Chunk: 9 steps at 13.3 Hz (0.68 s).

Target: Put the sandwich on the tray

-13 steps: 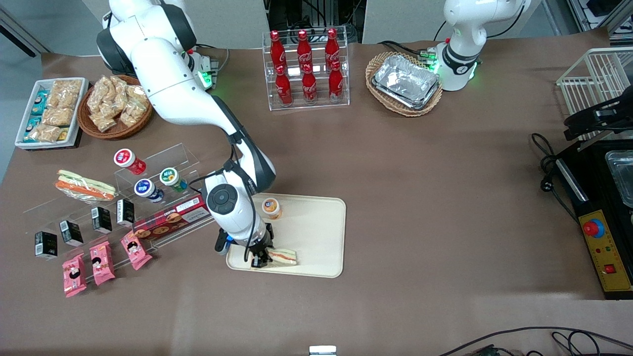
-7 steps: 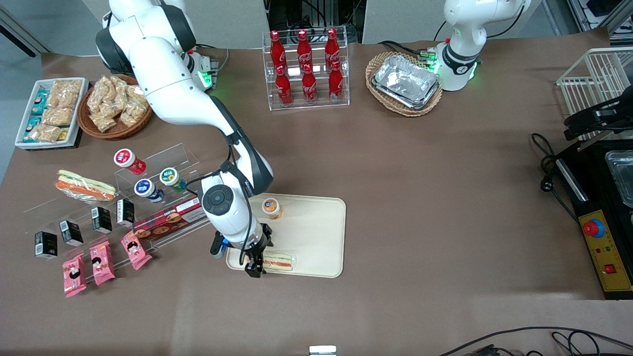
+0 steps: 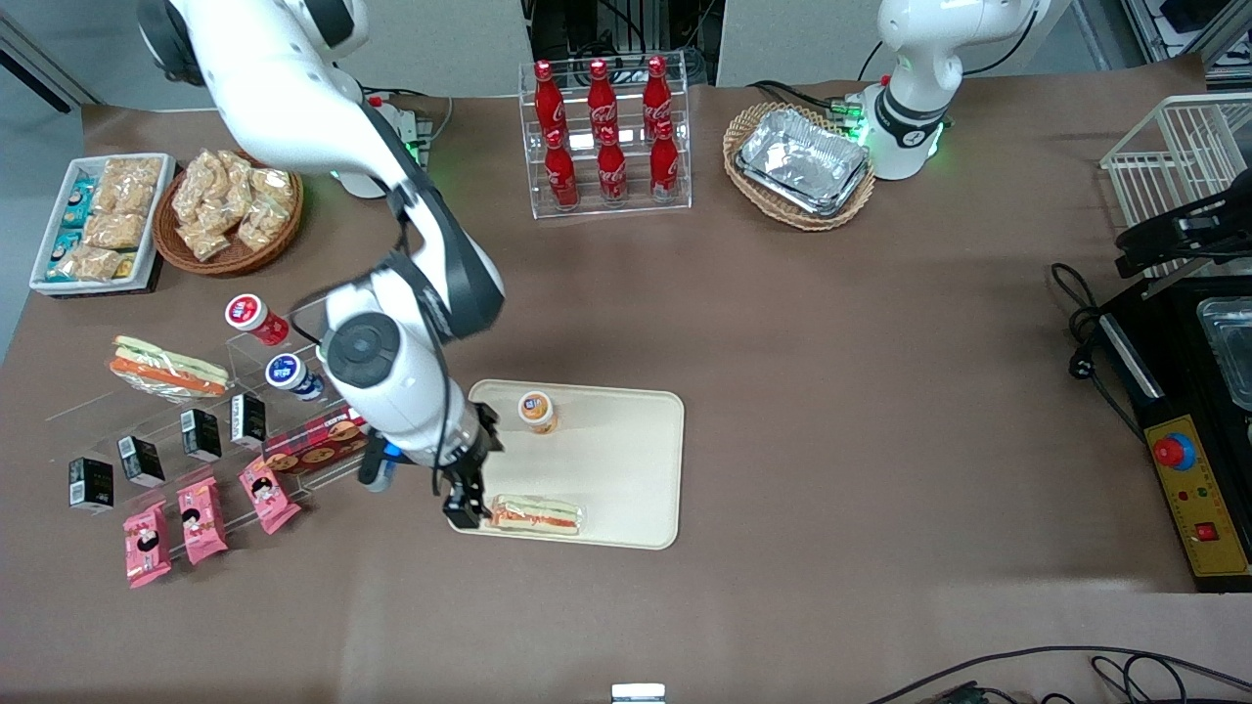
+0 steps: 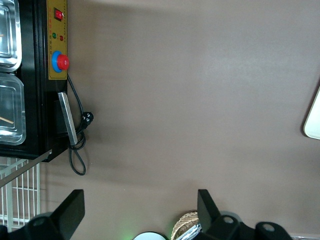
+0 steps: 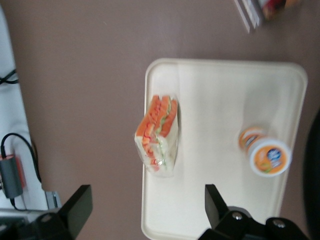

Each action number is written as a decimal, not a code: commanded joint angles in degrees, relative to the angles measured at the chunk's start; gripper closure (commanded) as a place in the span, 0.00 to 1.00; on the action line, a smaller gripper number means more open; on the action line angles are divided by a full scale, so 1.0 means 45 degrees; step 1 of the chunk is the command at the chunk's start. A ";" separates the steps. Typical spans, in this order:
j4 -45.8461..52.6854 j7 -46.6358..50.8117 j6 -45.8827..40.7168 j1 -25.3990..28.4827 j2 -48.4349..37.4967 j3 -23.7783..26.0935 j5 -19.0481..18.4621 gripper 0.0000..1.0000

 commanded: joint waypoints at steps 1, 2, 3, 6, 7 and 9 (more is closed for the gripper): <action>-0.0514 -0.3912 -0.1839 -0.0531 -0.1454 -0.0222 -0.0106 0.00; -0.0630 -0.4950 -0.2329 -0.0745 -0.1806 -0.0242 -0.0125 0.00; -0.0651 -0.5985 -0.2566 -0.1095 -0.2080 -0.0261 -0.0144 0.00; -0.0670 -0.9810 -0.4243 -0.1936 -0.2764 -0.0261 -0.0435 0.00; -0.0670 -1.1080 -0.4712 -0.2171 -0.3018 -0.0261 -0.0882 0.00; -0.0690 -1.3094 -0.5183 -0.2484 -0.3409 -0.0261 -0.1683 0.00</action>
